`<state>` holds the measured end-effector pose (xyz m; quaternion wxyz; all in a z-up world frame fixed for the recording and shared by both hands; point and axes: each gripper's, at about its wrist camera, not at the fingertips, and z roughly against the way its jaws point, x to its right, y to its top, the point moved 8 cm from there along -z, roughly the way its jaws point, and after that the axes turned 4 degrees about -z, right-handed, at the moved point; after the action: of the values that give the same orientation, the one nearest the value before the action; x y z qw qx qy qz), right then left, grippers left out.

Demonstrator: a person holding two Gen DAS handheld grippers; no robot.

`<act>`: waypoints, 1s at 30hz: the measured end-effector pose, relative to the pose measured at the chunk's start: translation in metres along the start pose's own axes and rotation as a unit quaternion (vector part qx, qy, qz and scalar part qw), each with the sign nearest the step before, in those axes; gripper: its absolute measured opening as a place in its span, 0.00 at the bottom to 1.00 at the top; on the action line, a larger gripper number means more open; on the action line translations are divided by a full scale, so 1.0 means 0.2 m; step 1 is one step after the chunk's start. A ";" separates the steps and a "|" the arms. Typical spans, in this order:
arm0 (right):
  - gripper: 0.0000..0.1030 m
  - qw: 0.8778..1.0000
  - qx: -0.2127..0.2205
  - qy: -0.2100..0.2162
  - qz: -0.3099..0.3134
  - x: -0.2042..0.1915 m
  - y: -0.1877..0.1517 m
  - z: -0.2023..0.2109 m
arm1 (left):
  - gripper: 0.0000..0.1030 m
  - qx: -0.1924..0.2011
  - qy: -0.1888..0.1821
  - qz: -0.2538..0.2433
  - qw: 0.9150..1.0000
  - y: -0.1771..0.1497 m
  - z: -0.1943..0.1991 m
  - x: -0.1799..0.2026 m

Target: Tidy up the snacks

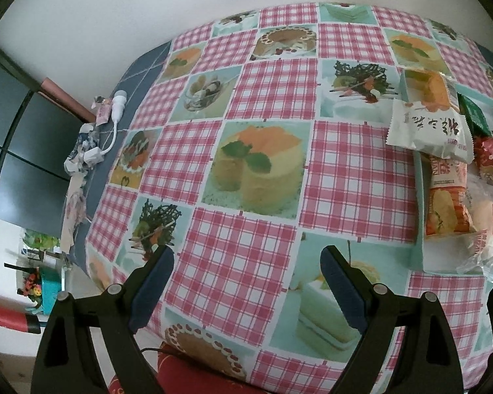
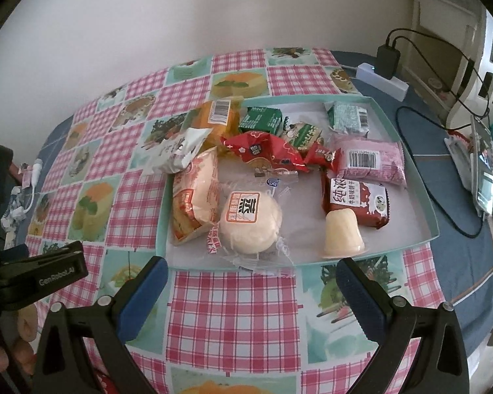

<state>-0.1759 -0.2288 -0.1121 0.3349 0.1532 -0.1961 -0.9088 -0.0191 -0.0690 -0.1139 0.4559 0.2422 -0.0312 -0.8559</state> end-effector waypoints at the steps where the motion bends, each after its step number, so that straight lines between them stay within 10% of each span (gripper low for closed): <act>1: 1.00 1.000 0.001 -0.001 0.000 0.00 0.00 0.00 | 0.88 0.001 -0.001 0.000 1.000 0.00 0.00 0.00; 30: 1.00 0.999 0.012 -0.042 0.004 0.03 -0.01 0.00 | 0.88 0.008 -0.027 -0.009 1.000 0.00 0.02 0.03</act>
<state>-0.1815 -0.2307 -0.1142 0.3278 0.1182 -0.2216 -0.9108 -0.0230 -0.0741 -0.1131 0.4448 0.2229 -0.0481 -0.8661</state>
